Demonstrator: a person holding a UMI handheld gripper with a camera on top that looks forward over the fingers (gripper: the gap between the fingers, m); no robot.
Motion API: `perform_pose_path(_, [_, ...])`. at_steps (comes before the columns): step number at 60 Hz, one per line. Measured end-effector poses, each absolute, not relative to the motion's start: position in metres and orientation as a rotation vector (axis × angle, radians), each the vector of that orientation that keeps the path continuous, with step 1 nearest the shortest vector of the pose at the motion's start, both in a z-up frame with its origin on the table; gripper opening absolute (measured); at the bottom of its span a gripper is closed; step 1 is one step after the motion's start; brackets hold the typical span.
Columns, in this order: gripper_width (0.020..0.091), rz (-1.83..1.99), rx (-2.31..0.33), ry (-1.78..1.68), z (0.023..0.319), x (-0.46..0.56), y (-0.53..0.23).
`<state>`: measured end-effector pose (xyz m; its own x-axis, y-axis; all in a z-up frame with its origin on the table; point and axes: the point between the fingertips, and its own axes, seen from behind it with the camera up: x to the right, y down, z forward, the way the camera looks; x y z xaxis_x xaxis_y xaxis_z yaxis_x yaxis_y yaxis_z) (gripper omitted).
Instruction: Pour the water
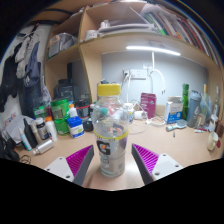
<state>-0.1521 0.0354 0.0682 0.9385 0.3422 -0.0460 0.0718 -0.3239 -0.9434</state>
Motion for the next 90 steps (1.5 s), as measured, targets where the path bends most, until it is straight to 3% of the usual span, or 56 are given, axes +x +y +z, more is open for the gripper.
perform_pose_path(14, [0.0810, 0.282, -1.816, -0.317, 0.064, -0.174, 0.095])
perform_pose_path(16, [0.0589, 0.286, -1.822, -0.319, 0.060, -0.176, 0.098])
perform_pose_path(36, [0.0492, 0.319, -1.843, -0.341, 0.057, -0.178, 0.100])
perform_pose_path(44, [0.0493, 0.380, -1.927, -0.317, 0.061, -0.169, 0.096])
perform_pose_path(56, [0.0496, 0.630, -1.896, 0.090, 0.157, -0.065, 0.120])
perform_pose_path(63, [0.0491, 0.823, -1.871, 0.448, 0.183, 0.023, 0.138])
perform_pose_path(75, [0.0491, 1.308, -1.672, 1.138, 0.158, 0.133, 0.166])
perform_pose_path(90, [0.0490, 1.835, -1.191, 1.645, 0.170, 0.175, 0.188])
